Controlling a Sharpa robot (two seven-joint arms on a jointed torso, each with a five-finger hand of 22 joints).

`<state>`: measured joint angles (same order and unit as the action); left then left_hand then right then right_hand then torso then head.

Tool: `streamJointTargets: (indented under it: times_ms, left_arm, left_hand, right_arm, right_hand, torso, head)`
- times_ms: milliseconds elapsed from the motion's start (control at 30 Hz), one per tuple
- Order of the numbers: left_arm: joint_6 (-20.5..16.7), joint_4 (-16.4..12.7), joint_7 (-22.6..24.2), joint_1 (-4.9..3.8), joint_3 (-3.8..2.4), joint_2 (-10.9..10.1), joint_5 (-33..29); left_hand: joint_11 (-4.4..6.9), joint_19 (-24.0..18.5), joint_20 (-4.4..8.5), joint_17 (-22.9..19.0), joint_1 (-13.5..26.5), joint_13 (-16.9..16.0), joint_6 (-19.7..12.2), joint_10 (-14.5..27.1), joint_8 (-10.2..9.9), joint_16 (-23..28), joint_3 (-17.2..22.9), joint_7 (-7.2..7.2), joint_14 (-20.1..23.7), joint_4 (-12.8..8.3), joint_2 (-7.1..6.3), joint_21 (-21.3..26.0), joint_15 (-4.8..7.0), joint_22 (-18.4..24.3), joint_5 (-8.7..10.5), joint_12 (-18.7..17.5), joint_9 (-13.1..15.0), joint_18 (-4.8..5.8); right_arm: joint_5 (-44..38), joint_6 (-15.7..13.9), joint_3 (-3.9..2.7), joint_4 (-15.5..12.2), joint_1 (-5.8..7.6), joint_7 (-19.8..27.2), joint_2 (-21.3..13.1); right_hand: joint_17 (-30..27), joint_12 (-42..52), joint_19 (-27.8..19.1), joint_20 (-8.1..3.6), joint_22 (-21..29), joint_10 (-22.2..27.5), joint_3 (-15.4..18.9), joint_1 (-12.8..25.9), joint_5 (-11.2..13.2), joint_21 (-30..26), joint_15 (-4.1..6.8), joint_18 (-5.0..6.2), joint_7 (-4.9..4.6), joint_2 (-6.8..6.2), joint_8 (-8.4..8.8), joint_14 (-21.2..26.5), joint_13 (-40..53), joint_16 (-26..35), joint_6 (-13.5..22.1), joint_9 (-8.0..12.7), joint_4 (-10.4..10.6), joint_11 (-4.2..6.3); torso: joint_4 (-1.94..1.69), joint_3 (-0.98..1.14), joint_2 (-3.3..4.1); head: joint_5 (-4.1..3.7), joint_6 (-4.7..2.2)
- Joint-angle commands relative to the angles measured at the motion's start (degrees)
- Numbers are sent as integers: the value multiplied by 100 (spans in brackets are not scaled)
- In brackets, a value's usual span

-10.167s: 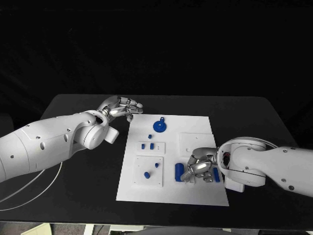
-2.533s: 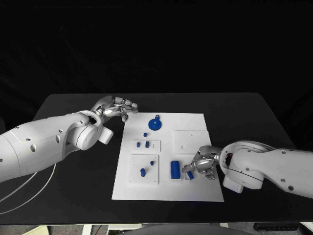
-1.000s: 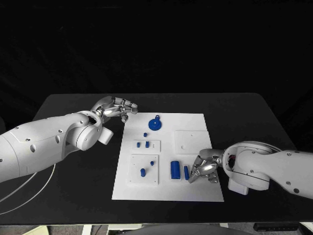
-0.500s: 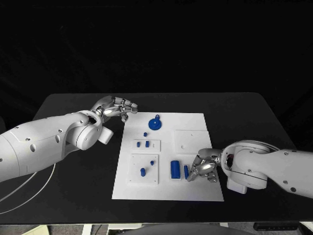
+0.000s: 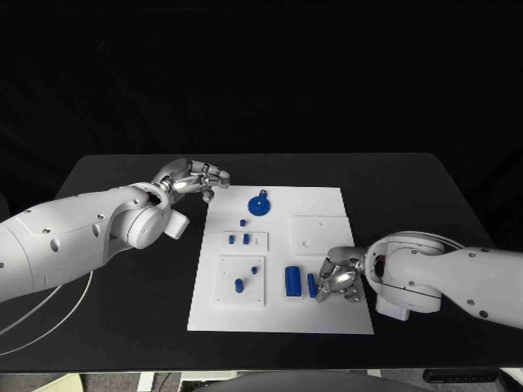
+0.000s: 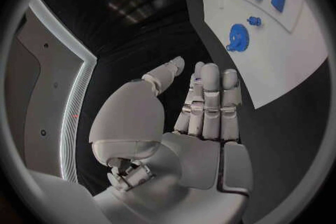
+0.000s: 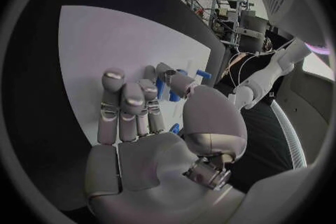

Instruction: Assemble the parts on the task board

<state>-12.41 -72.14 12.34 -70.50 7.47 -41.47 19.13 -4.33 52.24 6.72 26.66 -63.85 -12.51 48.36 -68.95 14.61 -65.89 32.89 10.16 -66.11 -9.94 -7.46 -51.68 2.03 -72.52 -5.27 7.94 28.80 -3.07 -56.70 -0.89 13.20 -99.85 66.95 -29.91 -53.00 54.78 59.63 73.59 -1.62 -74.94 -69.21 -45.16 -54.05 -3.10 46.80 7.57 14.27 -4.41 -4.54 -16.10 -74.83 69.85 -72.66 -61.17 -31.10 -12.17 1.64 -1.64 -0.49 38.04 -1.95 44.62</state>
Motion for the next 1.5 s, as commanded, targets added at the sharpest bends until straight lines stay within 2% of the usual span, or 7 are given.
streamJointTargets:
  times_ms: [33, 400, 600, 700, 1000, 1233, 1500]
  left_arm:
    - [71, -10, 16, 1, -3, 3, -8]
    - [74, -8, 14, 1, -3, 1, -7]
    - [76, -5, 12, 1, -3, 3, -6]
    - [74, -3, 11, 1, -2, 0, -5]
    - [75, 0, 10, 1, -2, 4, -4]
    - [74, -1, 7, 1, -1, 4, 0]
    - [70, 4, 15, 1, 0, 11, 0]
  left_hand:
    - [-16, 9, 84, 6, 9, 1, -41, 39, 22, 38, 3, -2, -36, 31, 26, 21, -4, -9, -38, 20, -5, -250]
    - [-16, 9, 84, 8, 2, 1, -42, 40, 24, 39, 7, -2, -35, 29, 29, 22, -4, -10, -45, 21, -7, -251]
    - [-16, 9, 84, 8, 0, 1, -43, 40, 25, 40, 8, -2, -35, 28, 30, 23, -4, -11, -47, 21, -7, -250]
    - [-16, 9, 84, 9, 0, 1, -43, 40, 25, 40, 8, -2, -35, 28, 30, 23, -4, -11, -48, 21, -8, -250]
    - [-16, 9, 84, 10, -5, 1, -44, 41, 26, 40, 9, -2, -35, 25, 29, 23, -4, -13, -50, 21, -8, -250]
    - [-16, 8, 84, 11, -11, 1, -44, 41, 27, 41, 11, -2, -35, 21, 28, 23, -4, -14, -51, 22, -9, -251]
    - [-16, 8, 84, 12, -14, 1, -45, 41, 29, 41, 12, -2, -35, 19, 29, 24, -4, -15, -53, 23, -10, -250]
  right_arm:
    - [-146, 135, 13, 55, -24, -146, 10]
    - [-127, 225, 13, 80, -26, -176, 41]
    - [-119, 284, 13, 78, -27, -154, 5]
    - [-84, 319, 13, 76, -27, -125, -24]
    - [29, 296, 13, 48, -27, -7, -97]
    - [37, 277, 12, 39, -27, 42, -118]
    - [79, 81, 12, 93, -27, 91, -131]
  right_hand:
    - [6, -2, -12, 46, -68, -29, -38, 7, 30, -10, 29, 71, -11, -9, 27, -9, -4, 17, -17, -9, -17, 23]
    - [9, 6, 4, 70, -82, -54, 67, 193, -25, 15, 22, 73, -13, -90, 10, -24, -7, 11, -31, -14, -73, 19]
    - [9, 4, 5, 66, -83, -56, 415, 439, -312, 29, 22, 73, -13, -247, 7, -30, -11, 16, -29, -1, -164, 18]
    - [9, 3, 2, 59, -81, -54, 498, 452, -350, 27, 24, 73, -12, -296, 9, -30, -11, 18, -24, 3, -204, 20]
    - [11, -7, -10, 37, -69, -24, 1023, 520, -790, 15, 22, 73, -20, -491, 22, -25, -10, 29, 22, 18, -388, 13]
    - [14, -10, -18, 28, -62, -11, 1232, 518, -899, 2, 22, 72, -22, -510, 24, -21, -9, 35, 36, 20, -412, 12]
    - [15, -14, -19, 26, -51, -9, 1374, 609, -800, -15, 24, 73, -20, -432, 23, -18, -12, 43, 34, 26, -343, 15]
  torso:
    - [-2, -4, 0]
    - [-4, -3, 2]
    - [-3, -3, -1]
    - [-2, -1, -1]
    - [3, 2, 1]
    - [1, 4, 2]
    - [-1, -3, 1]
  head:
    - [2, 10]
    - [2, 18]
    - [4, 18]
    - [2, 17]
    - [-3, 9]
    - [-5, 11]
    - [-8, 5]
